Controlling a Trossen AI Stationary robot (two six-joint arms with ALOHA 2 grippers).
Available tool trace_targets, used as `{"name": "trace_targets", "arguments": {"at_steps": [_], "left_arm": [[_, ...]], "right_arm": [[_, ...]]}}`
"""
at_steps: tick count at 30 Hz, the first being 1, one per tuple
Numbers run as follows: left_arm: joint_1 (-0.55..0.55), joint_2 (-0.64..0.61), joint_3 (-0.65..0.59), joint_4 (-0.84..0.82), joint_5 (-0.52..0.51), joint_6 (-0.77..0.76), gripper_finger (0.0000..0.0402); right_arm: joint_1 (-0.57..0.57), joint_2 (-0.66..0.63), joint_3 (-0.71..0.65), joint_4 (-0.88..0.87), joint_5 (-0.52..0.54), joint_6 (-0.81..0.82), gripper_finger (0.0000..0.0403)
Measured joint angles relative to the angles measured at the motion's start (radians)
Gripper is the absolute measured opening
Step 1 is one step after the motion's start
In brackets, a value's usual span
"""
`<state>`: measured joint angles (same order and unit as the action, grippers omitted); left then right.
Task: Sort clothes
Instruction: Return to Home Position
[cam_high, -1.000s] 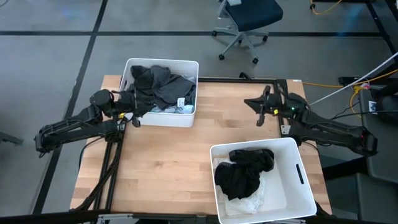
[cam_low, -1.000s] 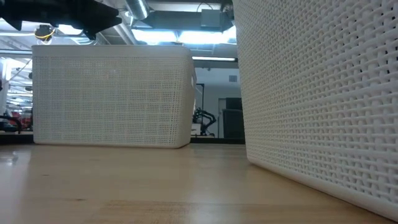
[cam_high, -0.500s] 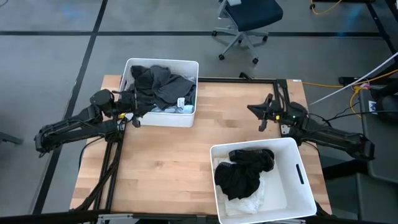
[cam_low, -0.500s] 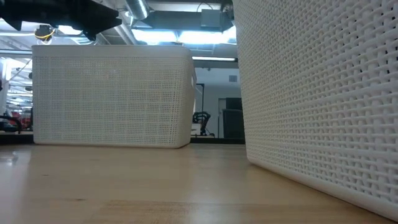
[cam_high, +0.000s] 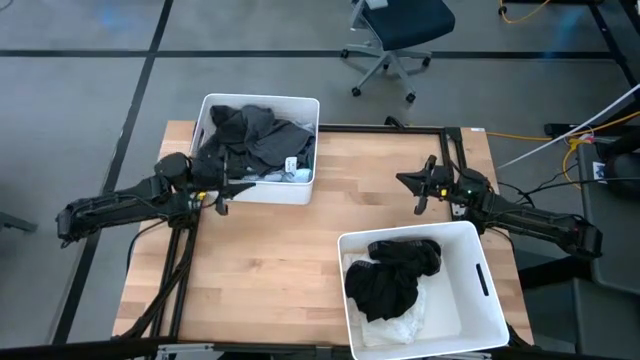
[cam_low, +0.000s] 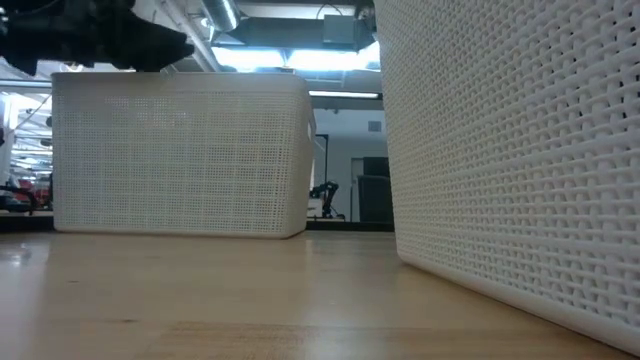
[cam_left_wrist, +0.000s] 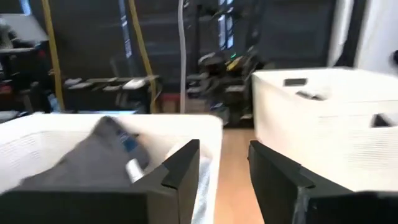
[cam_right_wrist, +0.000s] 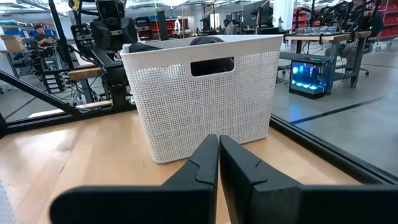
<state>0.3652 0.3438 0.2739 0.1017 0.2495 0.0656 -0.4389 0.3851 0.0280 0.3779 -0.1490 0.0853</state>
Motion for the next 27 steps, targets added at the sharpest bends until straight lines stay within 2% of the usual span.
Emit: {"name": "trace_targets", "arguments": {"at_steps": [5, 13, 19, 24, 27], "left_arm": [[-0.032, -0.039, -0.049, 0.073, 0.059, -0.061, 0.0100], [-0.103, -0.098, -0.034, -0.016, 0.022, -0.105, 0.0052], [-0.197, -0.139, -0.034, -0.095, 0.063, -0.173, 0.0020], [-0.287, -0.178, -0.034, -0.104, 0.095, -0.189, 0.0006], [-0.323, -0.207, -0.028, -0.085, 0.072, -0.151, 0.0001]], "right_arm": [[0.000, 0.000, 0.000, 0.003, 0.000, 0.000, 0.0017], [0.000, 0.000, 0.000, -0.008, 0.000, 0.000, 0.0017], [0.000, 0.000, 0.000, -0.029, -0.001, 0.013, 0.0017], [0.000, 0.000, 0.000, -0.038, 0.000, 0.018, 0.0017], [0.000, 0.000, 0.000, -0.038, 0.000, 0.020, 0.0017]]}}
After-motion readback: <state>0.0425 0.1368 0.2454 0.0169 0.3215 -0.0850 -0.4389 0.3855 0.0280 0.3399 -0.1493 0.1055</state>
